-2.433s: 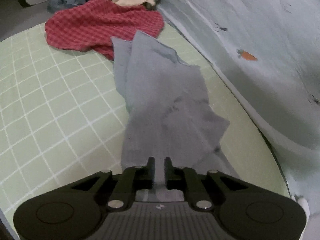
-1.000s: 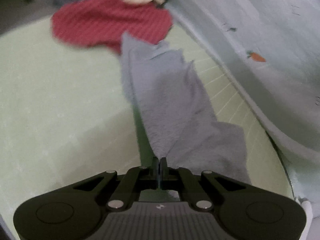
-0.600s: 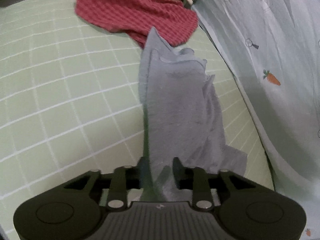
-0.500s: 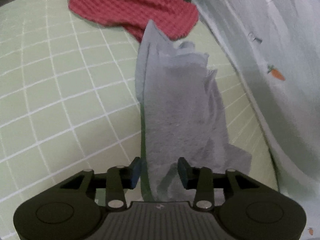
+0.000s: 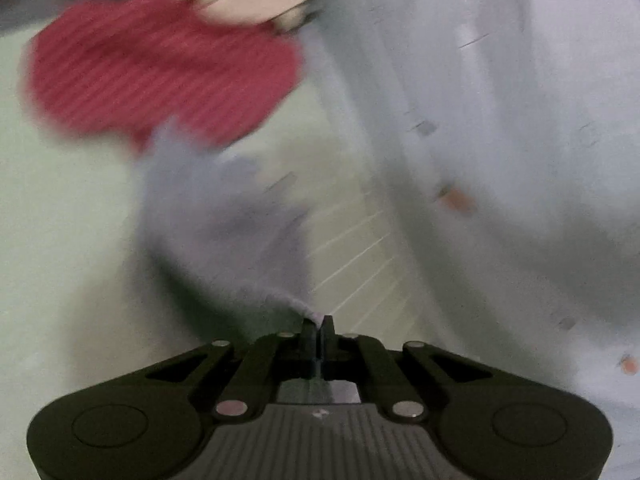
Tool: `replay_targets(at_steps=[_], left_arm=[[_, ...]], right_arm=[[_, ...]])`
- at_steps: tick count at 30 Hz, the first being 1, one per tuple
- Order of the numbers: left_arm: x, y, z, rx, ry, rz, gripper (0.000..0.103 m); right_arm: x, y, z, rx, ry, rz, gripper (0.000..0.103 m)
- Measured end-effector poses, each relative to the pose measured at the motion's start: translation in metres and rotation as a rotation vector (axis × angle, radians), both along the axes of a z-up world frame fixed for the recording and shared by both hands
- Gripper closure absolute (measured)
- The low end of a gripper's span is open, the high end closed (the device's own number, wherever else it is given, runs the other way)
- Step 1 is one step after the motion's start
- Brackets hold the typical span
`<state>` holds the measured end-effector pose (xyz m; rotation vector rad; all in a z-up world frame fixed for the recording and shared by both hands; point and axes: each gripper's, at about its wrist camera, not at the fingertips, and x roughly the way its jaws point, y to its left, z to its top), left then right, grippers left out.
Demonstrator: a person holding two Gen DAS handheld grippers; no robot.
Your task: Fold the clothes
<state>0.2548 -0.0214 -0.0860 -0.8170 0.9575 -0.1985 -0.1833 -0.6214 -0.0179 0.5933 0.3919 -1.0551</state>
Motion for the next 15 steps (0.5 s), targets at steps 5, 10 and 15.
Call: replay_targets(at_steps=[5, 10, 15], left_arm=[[0.107, -0.044, 0.069, -0.068, -0.169, 0.062, 0.103], [0.122, -0.049, 0.199, -0.104, -0.490, 0.094, 0.103], [0.060, -0.012, 0.262, -0.133, -0.680, 0.114, 0.103]], right_arm=[[0.131, -0.045, 0.064, -0.111, -0.160, 0.170, 0.101], [0.171, -0.051, 0.168, -0.274, -0.411, 0.224, 0.101], [0.109, -0.034, 0.215, -0.357, -0.583, 0.200, 0.101]])
